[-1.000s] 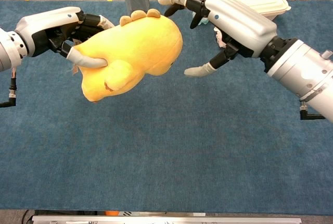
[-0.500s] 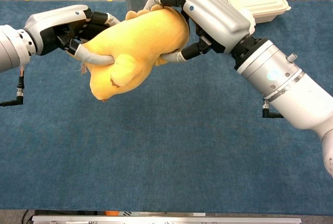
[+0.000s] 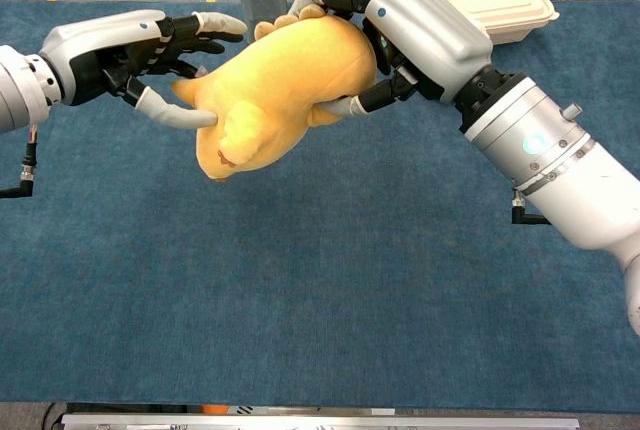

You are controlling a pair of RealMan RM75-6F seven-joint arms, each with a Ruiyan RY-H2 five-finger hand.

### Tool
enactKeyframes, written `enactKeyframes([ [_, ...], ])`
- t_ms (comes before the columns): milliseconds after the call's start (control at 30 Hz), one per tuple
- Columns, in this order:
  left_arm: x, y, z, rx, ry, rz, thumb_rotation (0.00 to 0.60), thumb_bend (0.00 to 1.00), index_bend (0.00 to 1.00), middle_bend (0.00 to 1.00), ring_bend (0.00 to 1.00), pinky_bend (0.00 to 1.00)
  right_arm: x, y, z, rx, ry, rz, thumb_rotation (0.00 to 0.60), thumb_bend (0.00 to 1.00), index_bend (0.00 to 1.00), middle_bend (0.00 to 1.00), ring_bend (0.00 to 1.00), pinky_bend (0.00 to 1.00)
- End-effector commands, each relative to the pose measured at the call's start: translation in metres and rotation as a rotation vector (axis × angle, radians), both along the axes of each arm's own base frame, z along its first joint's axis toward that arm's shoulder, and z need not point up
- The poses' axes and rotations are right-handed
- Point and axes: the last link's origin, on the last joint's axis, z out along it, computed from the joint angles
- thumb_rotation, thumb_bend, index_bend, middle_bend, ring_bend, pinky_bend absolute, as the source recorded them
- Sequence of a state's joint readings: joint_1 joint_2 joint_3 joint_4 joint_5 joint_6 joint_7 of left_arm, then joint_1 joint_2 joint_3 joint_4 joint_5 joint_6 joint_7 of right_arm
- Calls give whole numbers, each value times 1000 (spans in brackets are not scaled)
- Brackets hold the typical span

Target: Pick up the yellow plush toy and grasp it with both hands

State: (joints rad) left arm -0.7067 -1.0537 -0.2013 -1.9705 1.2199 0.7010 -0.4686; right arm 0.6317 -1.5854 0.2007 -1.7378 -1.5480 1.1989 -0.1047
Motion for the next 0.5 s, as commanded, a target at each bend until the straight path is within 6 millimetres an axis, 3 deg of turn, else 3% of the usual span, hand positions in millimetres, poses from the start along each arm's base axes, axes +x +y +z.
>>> enactKeyframes([
  [33, -5, 0, 2, 2, 25, -7, 600, 209, 0, 0, 0, 72, -3, -1, 3, -4, -3, -9, 600, 457, 575, 498, 505, 760],
  [500, -47, 7, 28, 152, 164, 3, 551, 196, 0, 0, 0, 56, -14, 0, 24, -33, -29, -6, 600, 466, 585, 505, 520, 770],
])
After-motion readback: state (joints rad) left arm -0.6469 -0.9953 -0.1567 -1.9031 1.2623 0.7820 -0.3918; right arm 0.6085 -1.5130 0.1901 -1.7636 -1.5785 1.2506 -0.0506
